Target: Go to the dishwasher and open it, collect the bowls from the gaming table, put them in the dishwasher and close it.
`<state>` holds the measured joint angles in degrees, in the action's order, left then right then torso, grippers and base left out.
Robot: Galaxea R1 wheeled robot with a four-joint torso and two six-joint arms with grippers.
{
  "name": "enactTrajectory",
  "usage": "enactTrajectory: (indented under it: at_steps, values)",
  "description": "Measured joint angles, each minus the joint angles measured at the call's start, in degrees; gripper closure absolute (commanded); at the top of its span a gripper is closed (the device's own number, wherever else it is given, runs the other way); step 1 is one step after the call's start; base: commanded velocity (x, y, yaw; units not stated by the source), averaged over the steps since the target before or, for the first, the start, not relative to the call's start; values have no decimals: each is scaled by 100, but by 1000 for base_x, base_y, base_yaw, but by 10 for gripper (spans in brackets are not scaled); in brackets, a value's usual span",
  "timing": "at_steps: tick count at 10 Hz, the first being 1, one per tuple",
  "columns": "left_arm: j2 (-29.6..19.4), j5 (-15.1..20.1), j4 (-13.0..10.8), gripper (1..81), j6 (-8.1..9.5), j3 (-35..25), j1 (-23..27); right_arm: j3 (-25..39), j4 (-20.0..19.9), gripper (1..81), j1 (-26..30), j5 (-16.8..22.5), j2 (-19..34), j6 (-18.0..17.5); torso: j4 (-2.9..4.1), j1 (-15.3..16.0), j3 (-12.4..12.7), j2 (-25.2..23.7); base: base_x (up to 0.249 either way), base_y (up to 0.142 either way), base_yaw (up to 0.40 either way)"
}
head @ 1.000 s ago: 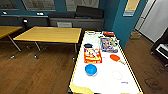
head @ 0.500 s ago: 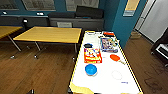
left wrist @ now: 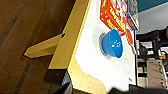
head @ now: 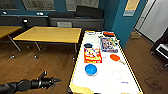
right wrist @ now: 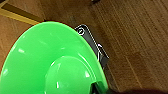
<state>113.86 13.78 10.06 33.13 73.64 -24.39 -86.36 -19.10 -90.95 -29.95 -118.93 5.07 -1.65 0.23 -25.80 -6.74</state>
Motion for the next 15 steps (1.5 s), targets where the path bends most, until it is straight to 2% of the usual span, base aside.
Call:
enactTrajectory:
  at_steps: [1, 2, 5, 8, 10, 12, 15]
  values:
    - [205, 146, 50, 10, 134, 224, 141, 0, 0, 811, 30, 22, -6, 0, 0, 0, 0, 0, 0, 0, 0]
    - [358, 295, 55, 10, 178, 472, 224, 0, 1, 811, 60, 71, -13, -1, 0, 2, 0, 0, 0, 0, 0]
    - [872, 455, 52, 10, 412, 1202, 238, 15, 1, 811, 118, 129, -33, -1, 0, 2, -2, 0, 0, 0, 0]
    - [1252, 511, 71, 10, 488, 1864, 358, 139, 6, 811, 239, 283, -77, -1, 0, 2, -2, 2, 0, 0, 0]
    - [1676, 501, 50, 10, 518, 2225, 508, 144, 9, 811, 304, 372, -77, -1, 0, 4, -2, 2, 0, 0, 0]
    - [2098, 579, -113, 10, 553, 2682, 491, 150, 9, 811, 347, 407, -78, -1, 0, 4, -4, 2, 0, 0, 0]
    - [2839, 745, -402, 10, 567, 3021, 488, 150, 6, 811, 350, 411, -78, -1, 0, 4, -4, 4, 0, 0, 0]
